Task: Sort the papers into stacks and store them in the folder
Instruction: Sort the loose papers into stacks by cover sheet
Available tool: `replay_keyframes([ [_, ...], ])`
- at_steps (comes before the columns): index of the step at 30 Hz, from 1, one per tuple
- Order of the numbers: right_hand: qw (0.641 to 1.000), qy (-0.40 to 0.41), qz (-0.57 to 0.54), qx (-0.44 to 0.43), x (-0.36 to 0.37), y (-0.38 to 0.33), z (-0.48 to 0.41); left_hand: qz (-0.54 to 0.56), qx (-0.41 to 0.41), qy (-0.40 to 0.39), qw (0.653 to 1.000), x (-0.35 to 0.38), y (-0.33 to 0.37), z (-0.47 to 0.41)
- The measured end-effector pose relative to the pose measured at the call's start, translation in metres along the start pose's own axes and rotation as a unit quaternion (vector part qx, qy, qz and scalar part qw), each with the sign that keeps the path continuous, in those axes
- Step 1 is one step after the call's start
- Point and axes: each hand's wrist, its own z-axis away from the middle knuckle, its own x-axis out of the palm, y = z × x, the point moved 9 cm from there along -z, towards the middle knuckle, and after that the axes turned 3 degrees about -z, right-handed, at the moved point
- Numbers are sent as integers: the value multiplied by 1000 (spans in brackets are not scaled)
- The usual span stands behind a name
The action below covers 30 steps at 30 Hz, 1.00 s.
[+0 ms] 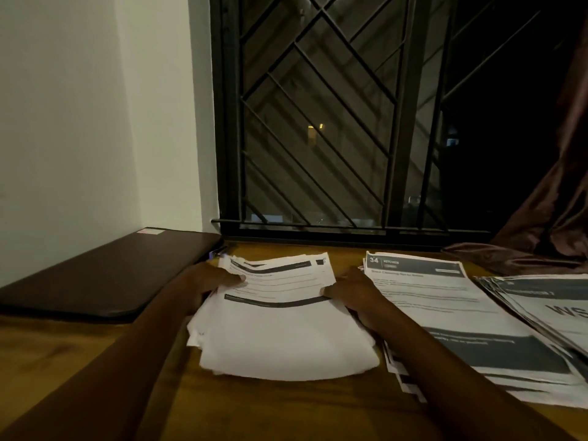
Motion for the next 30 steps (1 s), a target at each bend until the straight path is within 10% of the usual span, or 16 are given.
replay_keyframes([
  [7, 938, -146, -315, 8, 4, -24, 26, 205, 154, 35, 966, 1, 38, 30],
  [14, 896, 38, -299, -326, -71, -162, 90, 211, 434, 185, 856, -60, 171, 136],
  [30, 901, 27, -239, -362, -61, -196, 116, 224, 409, 211, 859, -102, 152, 144],
])
